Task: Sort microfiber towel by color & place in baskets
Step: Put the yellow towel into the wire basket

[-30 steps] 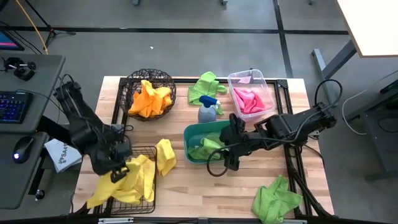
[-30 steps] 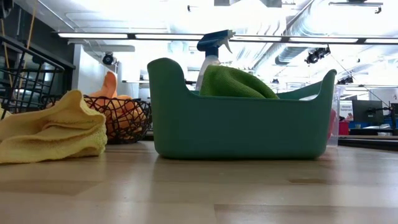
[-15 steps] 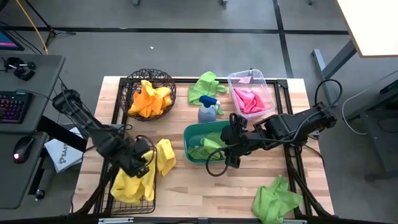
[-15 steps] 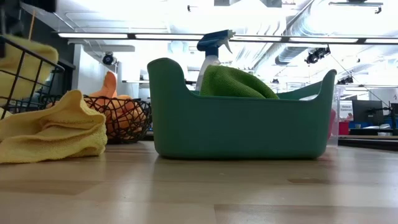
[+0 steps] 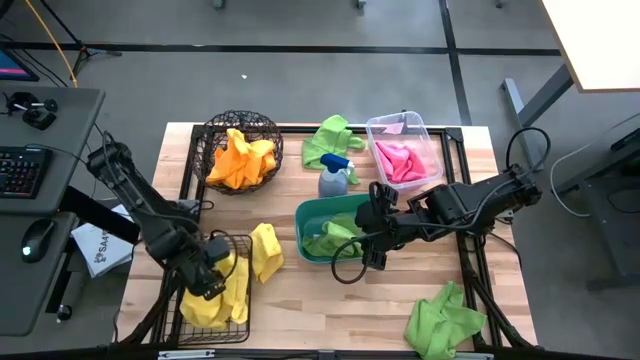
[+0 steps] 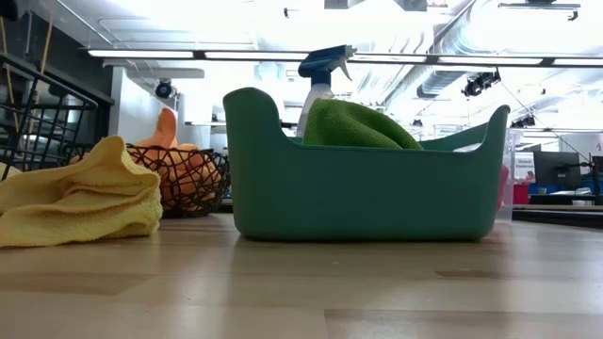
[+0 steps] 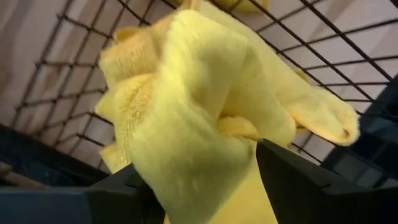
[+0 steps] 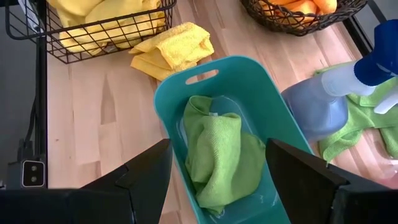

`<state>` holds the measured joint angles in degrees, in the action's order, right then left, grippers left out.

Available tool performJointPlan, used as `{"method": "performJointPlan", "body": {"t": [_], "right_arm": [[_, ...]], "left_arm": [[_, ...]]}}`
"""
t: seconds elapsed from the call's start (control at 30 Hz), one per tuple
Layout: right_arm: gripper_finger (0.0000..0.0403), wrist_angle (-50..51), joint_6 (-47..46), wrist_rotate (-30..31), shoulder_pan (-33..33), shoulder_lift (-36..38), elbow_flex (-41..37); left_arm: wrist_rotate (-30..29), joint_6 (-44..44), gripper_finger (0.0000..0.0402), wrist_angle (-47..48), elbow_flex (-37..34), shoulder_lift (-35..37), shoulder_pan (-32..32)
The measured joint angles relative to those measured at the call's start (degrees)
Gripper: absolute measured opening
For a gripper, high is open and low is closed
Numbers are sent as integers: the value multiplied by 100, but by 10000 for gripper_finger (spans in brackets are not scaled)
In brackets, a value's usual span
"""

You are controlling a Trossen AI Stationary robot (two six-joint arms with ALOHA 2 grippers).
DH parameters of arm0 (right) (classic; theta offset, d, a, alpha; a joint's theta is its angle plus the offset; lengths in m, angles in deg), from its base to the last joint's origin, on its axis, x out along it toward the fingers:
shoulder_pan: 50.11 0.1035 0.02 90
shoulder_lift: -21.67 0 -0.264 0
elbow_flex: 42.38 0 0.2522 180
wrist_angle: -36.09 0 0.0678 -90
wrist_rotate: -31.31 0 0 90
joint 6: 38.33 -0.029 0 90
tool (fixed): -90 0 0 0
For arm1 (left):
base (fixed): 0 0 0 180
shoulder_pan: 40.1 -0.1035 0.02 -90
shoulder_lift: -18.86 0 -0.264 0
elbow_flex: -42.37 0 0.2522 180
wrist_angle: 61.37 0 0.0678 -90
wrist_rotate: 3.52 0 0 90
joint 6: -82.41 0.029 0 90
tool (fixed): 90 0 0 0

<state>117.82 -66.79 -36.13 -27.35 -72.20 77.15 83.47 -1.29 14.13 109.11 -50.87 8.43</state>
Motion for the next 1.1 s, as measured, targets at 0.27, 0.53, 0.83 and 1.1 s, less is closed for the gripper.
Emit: {"method": "performJointPlan", "body": {"t": [0.27, 0.53, 0.83, 1.1], "right_arm": [[256, 0, 46, 147, 0, 0, 0], [256, 0, 46, 149, 0, 0, 0], [256, 0, -102, 151, 0, 0, 0], [256, 0, -482, 354, 0, 0, 0]], "left_arm": [[16, 230, 212, 186, 732, 449, -79], [-1266, 1081, 212, 633, 1528, 954, -671], [-1403, 3609, 211, 434, 1528, 159, -2377], [323, 4891, 211, 169, 1525, -1512, -4212]]}}
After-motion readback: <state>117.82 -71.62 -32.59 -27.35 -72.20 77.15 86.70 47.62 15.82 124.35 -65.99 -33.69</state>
